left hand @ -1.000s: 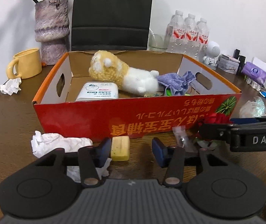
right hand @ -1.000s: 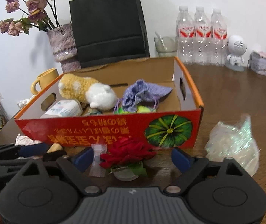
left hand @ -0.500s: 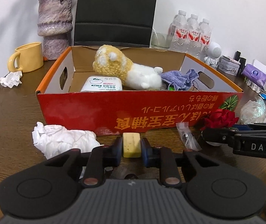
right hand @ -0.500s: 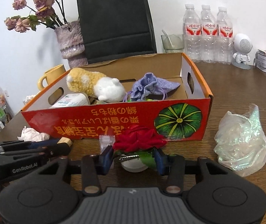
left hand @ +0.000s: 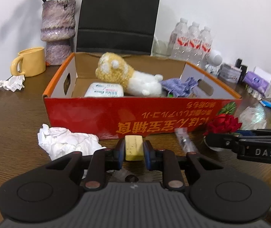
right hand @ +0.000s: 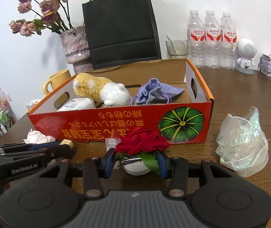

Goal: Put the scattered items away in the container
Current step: 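Carry the soap bar and red rose into the box and open both grippers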

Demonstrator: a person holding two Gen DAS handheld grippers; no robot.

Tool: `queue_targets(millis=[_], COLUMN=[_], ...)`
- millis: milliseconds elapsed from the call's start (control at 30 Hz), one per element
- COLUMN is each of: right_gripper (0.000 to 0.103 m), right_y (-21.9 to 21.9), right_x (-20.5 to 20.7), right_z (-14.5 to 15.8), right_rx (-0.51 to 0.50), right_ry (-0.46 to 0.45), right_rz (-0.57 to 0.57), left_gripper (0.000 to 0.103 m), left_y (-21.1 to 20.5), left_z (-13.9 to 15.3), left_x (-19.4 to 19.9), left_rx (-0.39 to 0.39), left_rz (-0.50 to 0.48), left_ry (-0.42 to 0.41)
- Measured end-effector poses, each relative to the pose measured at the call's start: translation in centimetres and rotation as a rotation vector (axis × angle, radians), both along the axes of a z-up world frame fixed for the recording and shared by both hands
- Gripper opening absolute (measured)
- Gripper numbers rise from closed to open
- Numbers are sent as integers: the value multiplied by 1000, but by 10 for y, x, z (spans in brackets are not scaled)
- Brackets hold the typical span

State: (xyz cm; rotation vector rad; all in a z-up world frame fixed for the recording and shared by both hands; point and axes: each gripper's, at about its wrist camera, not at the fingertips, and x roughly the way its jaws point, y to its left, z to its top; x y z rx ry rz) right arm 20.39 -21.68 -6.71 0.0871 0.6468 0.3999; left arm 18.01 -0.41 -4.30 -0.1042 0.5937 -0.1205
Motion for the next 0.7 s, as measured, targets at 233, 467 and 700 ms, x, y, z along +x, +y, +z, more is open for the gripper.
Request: queue_targets(millis=[233,467,700], right_gripper=[45,45,45], right_y=[-14,-12,-2], right_x=[-12,17,83], right_z=[35,71,66], right_rx=[71,77,54], right_ry=[-88,-159,-146], right_rz=[20,14,-38], left_gripper=[22,22,22], left_y=[7,6,-3], left_z=[30,74,72], left_x=[-17,11,68], left_rx=[-62,-61,-82], left_rz=[-16,-36,-9], left_ry=[-91,-185,-181])
